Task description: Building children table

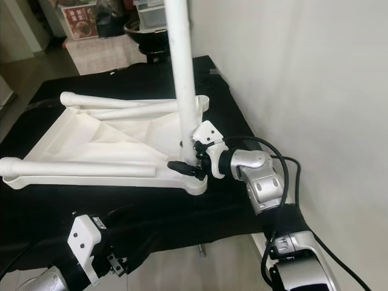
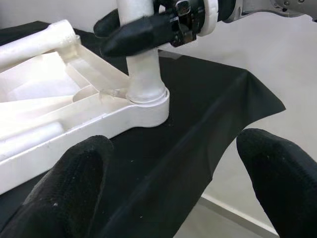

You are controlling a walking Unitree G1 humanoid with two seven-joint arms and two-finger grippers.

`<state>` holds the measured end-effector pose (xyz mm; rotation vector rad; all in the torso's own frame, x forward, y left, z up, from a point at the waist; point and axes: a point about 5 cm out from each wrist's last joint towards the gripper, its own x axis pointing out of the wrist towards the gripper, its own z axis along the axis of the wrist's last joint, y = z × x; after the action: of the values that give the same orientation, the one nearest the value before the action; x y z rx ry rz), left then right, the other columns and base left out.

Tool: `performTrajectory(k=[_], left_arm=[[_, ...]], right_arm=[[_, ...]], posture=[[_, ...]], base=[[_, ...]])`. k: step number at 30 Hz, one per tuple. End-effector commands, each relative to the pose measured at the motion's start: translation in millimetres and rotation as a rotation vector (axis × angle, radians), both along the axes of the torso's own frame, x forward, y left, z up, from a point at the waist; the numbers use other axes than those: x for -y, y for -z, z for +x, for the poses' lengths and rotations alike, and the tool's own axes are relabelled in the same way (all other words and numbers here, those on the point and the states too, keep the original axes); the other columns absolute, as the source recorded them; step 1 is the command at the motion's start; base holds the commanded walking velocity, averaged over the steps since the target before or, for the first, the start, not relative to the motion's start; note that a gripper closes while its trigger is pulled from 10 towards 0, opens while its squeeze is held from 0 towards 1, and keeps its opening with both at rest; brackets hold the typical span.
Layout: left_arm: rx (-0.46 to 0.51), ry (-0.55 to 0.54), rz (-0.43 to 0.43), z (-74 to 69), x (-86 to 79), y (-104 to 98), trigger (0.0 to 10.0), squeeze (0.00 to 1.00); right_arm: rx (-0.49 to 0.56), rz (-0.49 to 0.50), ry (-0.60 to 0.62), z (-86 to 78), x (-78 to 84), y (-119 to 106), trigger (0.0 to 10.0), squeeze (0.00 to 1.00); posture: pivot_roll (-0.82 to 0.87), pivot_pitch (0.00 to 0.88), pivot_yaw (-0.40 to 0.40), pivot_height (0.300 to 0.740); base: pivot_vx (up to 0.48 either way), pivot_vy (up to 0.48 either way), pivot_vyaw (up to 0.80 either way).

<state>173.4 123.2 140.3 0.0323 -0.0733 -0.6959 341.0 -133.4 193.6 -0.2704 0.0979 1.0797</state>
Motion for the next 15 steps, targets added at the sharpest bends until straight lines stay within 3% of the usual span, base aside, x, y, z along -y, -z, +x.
performTrajectory(k=[1, 8, 13, 14, 15], left_arm=[[-0.009, -0.014, -0.011, -0.8, -2.3, 1.3, 10.0, 0.00], [-0.011, -0.024, -0.034, 0.6, -3.6, -0.2, 10.0, 0.00], [-0.013, -0.030, -0.042, 1.2, -5.5, -0.6, 10.0, 0.00], [-0.013, -0.034, -0.042, 2.0, -7.6, -0.8, 10.0, 0.00], [-0.011, -0.038, -0.042, 2.8, -9.3, -1.4, 10.0, 0.00]], right_arm=[[-0.011, 0.026, -0.089, -2.4, -11.2, 0.1, 0.0, 0.00], [-0.034, 0.038, -0.102, -10.0, -5.7, 11.5, 0.0, 0.00], [-0.051, 0.073, 0.008, -23.3, -0.9, 18.0, 0.0, 0.00], [-0.045, 0.110, 0.317, -22.4, -4.3, 27.1, 0.0, 0.00], [-0.040, 0.110, 0.676, -26.2, 2.7, 37.9, 0.0, 0.00]], posture=[[-0.10, 0.107, 0.073, 0.740], [-0.11, 0.121, 0.071, 0.740], [-0.12, 0.132, 0.062, 0.740], [-0.13, 0.137, 0.064, 0.740], [-0.14, 0.146, 0.067, 0.740]], base=[[0.000, 0.000, 0.00], [0.000, 0.000, 0.00], [0.000, 0.000, 0.00], [0.000, 0.000, 0.00], [0.000, 0.000, 0.00]])
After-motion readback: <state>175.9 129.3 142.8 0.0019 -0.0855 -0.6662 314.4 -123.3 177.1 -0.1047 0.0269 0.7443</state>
